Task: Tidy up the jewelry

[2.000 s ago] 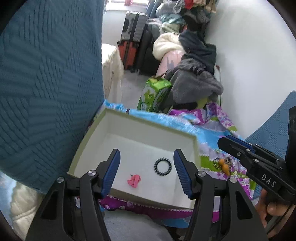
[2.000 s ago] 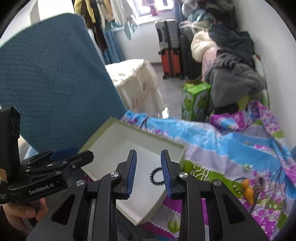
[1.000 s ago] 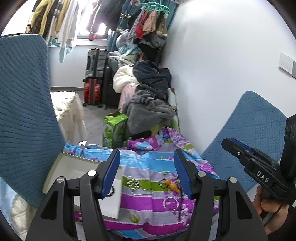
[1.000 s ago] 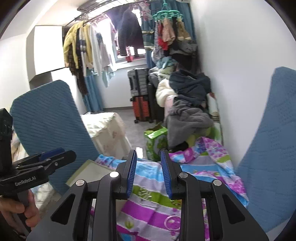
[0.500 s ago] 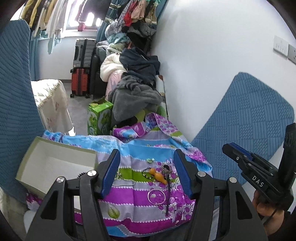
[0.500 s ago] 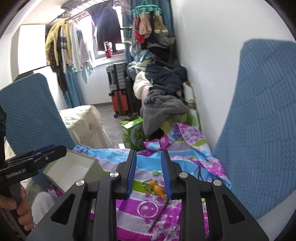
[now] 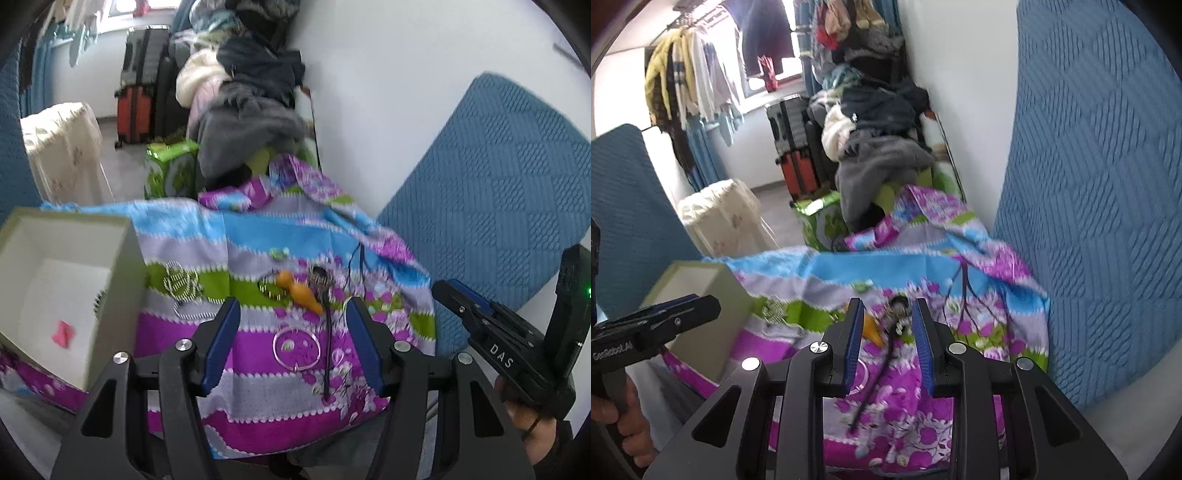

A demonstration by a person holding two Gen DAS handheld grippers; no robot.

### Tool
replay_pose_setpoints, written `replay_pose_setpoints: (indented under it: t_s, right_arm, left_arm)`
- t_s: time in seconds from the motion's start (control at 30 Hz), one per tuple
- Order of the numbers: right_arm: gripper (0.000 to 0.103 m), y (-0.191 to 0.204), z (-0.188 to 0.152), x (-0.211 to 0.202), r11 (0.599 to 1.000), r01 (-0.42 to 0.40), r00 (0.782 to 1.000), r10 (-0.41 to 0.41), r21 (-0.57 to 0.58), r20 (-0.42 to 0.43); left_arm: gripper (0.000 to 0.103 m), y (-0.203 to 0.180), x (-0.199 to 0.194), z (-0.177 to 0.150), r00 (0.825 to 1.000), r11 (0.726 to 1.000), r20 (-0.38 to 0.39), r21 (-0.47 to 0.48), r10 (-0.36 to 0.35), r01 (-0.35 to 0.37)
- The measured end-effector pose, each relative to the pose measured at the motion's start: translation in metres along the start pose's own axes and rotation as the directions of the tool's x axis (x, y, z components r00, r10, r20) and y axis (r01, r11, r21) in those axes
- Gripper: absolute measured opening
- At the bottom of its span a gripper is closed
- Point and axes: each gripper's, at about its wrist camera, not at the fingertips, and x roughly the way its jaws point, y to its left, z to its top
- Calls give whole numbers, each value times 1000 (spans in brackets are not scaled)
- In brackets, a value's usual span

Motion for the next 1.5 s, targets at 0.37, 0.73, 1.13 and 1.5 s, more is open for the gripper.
replay_pose_setpoints:
  t_s: [0.37, 0.73, 1.13, 1.5]
  right_arm:
    - [25, -13, -25, 72, 997, -73, 987, 76, 25, -145]
    - [20, -18, -42, 134, 992, -126, 960, 126, 16, -249]
    - [15, -14, -50, 176, 991, -136, 935, 123, -18, -333]
    - [8, -20, -48, 182, 991, -129, 937, 128, 19, -324]
  left_arm:
    - [40, 4, 74, -32, 988, 1000, -152, -8, -12, 11]
    - [29, 8, 120, -48, 970, 1000, -242, -4, 2, -3]
    - [17, 14, 140, -52, 957, 999, -289, 28, 37, -30]
    - [5, -4, 156, -47, 948, 978, -277, 177, 156, -109]
